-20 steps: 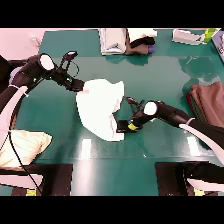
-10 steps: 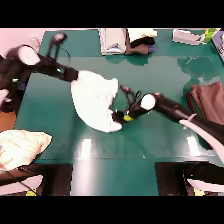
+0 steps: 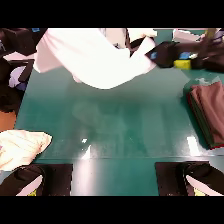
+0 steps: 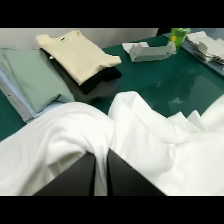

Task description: Fold the shirts.

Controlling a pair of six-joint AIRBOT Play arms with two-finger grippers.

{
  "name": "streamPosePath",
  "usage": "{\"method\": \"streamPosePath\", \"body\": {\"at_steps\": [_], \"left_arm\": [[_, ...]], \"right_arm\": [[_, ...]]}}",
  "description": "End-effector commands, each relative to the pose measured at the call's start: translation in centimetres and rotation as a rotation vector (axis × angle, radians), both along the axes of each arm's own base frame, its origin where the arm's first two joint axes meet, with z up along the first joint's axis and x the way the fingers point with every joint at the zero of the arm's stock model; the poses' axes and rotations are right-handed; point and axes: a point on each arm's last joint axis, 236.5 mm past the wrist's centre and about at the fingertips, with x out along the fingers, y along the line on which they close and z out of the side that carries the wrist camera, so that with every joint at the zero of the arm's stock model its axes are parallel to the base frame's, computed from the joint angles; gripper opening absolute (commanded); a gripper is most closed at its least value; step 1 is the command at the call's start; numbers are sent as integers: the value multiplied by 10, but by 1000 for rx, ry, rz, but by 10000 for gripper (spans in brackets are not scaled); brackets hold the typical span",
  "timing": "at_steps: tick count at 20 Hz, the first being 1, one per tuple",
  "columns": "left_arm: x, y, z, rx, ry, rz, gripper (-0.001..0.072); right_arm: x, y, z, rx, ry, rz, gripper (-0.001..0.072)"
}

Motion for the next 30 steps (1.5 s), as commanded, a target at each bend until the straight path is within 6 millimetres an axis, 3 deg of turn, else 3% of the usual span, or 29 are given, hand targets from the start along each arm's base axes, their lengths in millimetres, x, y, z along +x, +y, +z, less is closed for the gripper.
{"method": "streamPosePath", "body": {"at_steps": [1,4,6,8,10,12,13,15,17,19,21,23,24,26,30], "left_arm": [[-17,-38,-20,102,5,-138,30],[-18,-75,-121,336,251,-278,31],[-33,-86,-200,487,474,-379,31],[-47,-94,-267,569,642,-439,31],[-59,-97,-316,608,741,-463,32],[-74,-97,-350,605,831,-478,34],[-76,-95,-359,594,858,-462,39],[-76,-95,-361,586,866,-453,409],[-72,-96,-349,577,835,-446,434],[-49,-86,-318,530,783,-378,435],[-11,-58,-284,460,731,-243,434],[19,-17,-277,425,738,-98,433],[24,1,-289,435,783,-49,433],[22,12,-326,447,893,-22,434],[6,0,-400,462,1101,-29,434]], "right_arm": [[-7,-33,12,-73,-16,-58,15],[-10,-37,-58,-163,144,-51,15],[-17,-40,-112,-213,262,-44,16],[-22,-47,-152,-236,355,-64,16],[-28,-58,-179,-253,423,-87,16],[-32,-70,-192,-254,457,-117,15],[-32,-75,-194,-251,461,-133,16],[-32,-85,-190,-238,452,-163,16],[-32,-95,-182,-223,430,-192,16],[-31,-103,-176,-213,418,-217,16],[-31,-109,-171,-204,406,-235,16],[-32,-110,-169,-202,400,-238,16],[-32,-109,-169,-202,401,-237,16],[-31,-109,-169,-202,400,-237,16],[-31,-110,-169,-203,401,-238,16]]}}
